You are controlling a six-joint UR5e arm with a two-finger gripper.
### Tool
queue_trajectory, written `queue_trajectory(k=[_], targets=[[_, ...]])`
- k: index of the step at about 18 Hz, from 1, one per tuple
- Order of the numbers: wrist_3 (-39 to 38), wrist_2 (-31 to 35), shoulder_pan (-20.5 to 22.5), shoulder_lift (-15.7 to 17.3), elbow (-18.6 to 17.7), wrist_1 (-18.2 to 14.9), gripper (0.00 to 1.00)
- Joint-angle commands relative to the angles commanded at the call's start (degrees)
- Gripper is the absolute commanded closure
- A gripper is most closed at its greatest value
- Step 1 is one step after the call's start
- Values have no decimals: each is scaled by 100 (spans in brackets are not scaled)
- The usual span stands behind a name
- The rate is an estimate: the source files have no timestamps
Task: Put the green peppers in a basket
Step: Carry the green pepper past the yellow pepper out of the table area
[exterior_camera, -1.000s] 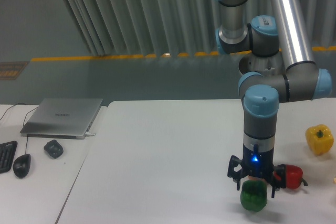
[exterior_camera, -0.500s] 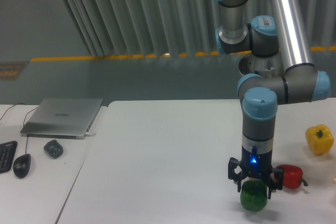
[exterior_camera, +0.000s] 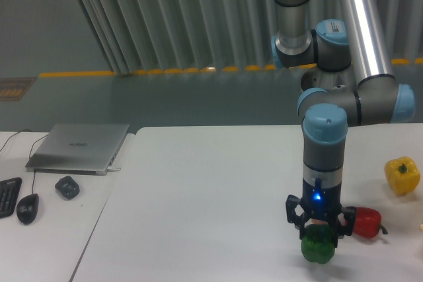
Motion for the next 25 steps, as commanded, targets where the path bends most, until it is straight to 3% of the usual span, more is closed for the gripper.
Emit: queue_trajectory(k=[2, 13, 18, 21, 25], targets=[[553, 0, 61, 158, 0, -122, 52], [4691, 0, 913, 870, 18, -1819, 52], [6099, 244, 1301, 985, 97, -1670, 51], [6409, 834, 1380, 976, 61, -1573, 51], [6821, 914, 1739, 924, 79, -1240, 51]])
